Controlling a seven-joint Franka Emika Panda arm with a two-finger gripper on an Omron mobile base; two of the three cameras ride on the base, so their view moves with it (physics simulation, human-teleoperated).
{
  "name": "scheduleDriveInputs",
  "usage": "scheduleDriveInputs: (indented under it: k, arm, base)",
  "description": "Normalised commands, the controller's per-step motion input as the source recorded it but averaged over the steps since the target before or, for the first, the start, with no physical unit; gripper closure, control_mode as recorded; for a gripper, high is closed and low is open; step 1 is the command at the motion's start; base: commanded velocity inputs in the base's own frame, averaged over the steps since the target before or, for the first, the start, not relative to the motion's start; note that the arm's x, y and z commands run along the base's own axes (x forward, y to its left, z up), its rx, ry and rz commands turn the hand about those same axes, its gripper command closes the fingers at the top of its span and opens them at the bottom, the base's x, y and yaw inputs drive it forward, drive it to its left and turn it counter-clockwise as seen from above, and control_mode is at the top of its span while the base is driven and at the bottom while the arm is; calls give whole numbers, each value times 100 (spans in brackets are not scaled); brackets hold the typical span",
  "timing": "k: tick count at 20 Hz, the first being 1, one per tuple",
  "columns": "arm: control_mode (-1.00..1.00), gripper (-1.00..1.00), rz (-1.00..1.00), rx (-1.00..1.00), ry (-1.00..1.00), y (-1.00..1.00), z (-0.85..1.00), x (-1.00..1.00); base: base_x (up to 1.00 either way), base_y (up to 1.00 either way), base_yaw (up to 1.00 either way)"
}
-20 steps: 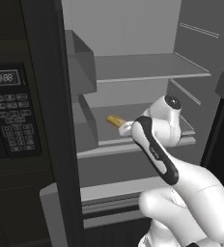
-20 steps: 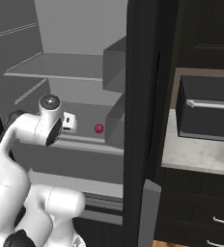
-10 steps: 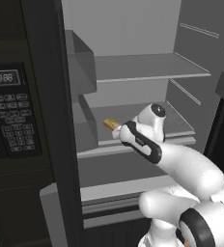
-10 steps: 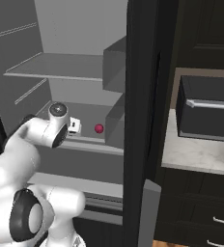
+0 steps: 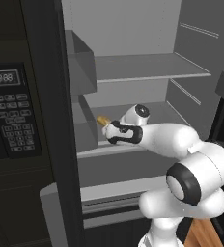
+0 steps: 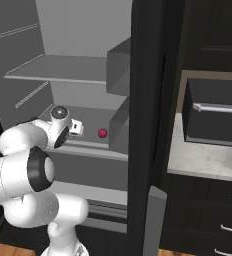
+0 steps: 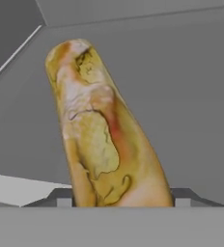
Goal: Move the baguette and radish from the top shelf to the second highest shelf to make space. Then, place the pitcher from the counter on the cleared top shelf.
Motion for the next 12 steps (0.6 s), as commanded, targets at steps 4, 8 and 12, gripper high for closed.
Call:
scheduleDriveInputs:
  k: [4, 8, 12]
  arm:
    - [-100, -100, -8, 0, 0, 2, 0, 52]
    - [-100, -100, -7, 0, 0, 0, 9, 19]
    - [-100, -100, -2, 0, -3, 0, 63, 0]
  base:
    - [0, 0, 0]
    - [0, 0, 0]
    - [0, 0, 0]
